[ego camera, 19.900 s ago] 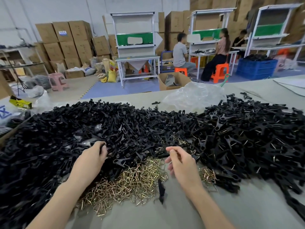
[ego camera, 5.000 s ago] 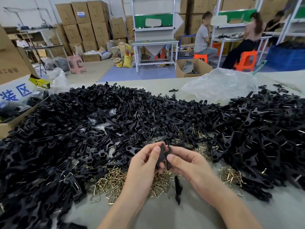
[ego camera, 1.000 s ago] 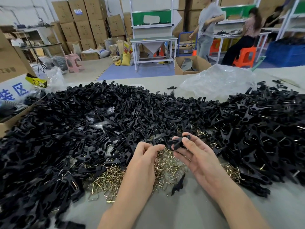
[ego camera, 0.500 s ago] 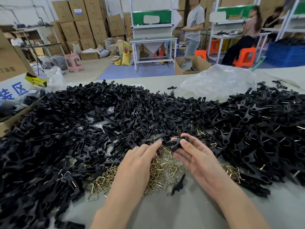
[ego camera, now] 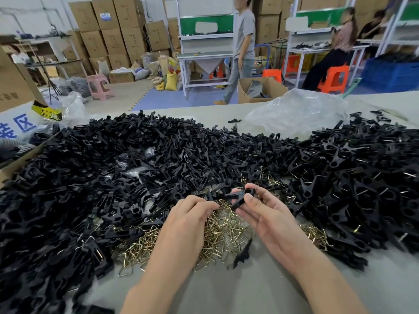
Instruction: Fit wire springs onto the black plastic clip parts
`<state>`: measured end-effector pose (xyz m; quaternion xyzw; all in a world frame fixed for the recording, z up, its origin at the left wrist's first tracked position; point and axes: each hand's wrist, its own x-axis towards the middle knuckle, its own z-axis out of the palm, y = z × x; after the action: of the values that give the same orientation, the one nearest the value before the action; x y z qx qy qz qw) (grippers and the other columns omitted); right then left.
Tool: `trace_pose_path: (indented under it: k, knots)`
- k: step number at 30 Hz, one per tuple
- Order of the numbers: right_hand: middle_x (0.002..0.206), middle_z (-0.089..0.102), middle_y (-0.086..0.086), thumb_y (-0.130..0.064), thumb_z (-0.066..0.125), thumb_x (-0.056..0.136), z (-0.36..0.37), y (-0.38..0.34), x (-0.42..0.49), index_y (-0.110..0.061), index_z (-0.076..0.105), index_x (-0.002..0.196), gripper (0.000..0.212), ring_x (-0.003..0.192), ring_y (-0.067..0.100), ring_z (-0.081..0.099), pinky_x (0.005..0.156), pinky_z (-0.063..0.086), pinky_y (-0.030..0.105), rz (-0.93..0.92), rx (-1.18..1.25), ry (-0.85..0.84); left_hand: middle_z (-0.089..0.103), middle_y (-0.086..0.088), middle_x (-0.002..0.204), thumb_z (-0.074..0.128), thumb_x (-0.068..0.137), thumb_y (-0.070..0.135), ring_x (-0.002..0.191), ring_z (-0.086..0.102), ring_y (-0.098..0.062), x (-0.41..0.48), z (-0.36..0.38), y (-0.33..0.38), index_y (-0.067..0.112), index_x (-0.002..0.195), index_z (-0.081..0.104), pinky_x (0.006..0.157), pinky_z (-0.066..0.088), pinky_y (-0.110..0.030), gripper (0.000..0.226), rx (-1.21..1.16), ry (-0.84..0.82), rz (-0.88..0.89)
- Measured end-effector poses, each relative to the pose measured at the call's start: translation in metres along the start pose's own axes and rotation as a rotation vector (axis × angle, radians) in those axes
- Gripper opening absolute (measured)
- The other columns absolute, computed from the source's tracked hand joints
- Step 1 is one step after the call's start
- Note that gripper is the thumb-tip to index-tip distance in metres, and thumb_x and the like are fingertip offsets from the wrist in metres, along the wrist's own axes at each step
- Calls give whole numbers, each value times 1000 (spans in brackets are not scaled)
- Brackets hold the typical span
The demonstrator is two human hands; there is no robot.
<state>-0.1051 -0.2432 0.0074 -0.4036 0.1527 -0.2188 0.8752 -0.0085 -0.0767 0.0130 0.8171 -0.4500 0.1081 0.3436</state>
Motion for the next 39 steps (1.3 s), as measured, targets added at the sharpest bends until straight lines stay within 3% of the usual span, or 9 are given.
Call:
trace_pose_path:
  k: [4, 8, 11, 19, 23, 29, 34, 39]
  knots:
    - [118, 72, 21, -1, 69, 80, 0, 0, 0, -4, 62, 121, 41, 101, 27, 73, 81, 61, 29, -1, 24, 5, 63, 26, 101, 57, 99, 22, 98, 62, 4, 3, -3, 9, 43, 100, 65, 83, 43, -6, 23, -280, 119, -227]
    - [120, 71, 22, 0, 69, 77, 0, 1, 0, -4, 65, 118, 41, 105, 29, 73, 79, 60, 27, -18, 30, -10, 76, 1, 81, 66, 95, 19, 75, 72, -10, 6, -1, 14, 26, 99, 73, 71, 54, -15, 11, -795, 104, -506]
    - [119, 71, 23, 2, 69, 77, 1, 3, 0, -7, 70, 112, 36, 107, 30, 73, 79, 60, 26, -7, 28, -42, 74, -8, 73, 70, 93, 19, 66, 68, -16, 6, 4, 17, 19, 93, 77, 67, 57, -22, 7, -969, 25, -618]
    - [111, 75, 16, 1, 67, 80, 2, 3, -1, -8, 74, 107, 30, 105, 28, 73, 77, 60, 24, -10, -1, -98, 69, -10, 68, 69, 93, 12, 62, 62, -14, 8, 8, 16, 11, 90, 77, 60, 54, -21, 9, -1119, 32, -676]
    - [119, 72, 18, -1, 66, 82, 2, 5, 0, -5, 64, 118, 37, 107, 27, 72, 83, 59, 26, -25, -54, -131, 70, -8, 69, 68, 94, 12, 62, 63, -13, 7, 12, 18, 8, 92, 75, 60, 54, -22, 9, -1118, 25, -687]
    - [117, 73, 16, -7, 66, 84, 0, 7, 0, -10, 66, 116, 32, 110, 26, 71, 89, 57, 28, -70, -155, -166, 69, -8, 68, 65, 93, 7, 58, 64, -10, 7, 14, 25, 3, 91, 74, 56, 54, -19, 9, -1278, 36, -758]
    - [119, 73, 14, -11, 68, 84, -2, 8, -1, -17, 70, 112, 28, 115, 28, 68, 95, 56, 31, -83, -238, -182, 69, -8, 71, 66, 92, 6, 56, 61, -10, 7, 15, 25, 2, 96, 71, 56, 54, -19, 7, -1255, 53, -742]
    - [112, 75, 11, -17, 69, 85, -1, 9, -3, -19, 72, 111, 27, 110, 25, 70, 94, 56, 33, -93, -309, -202, 65, -10, 75, 74, 78, 13, 52, 58, -11, 9, 13, 29, 9, 113, 67, 54, 54, -21, 37, -1366, 72, -705]
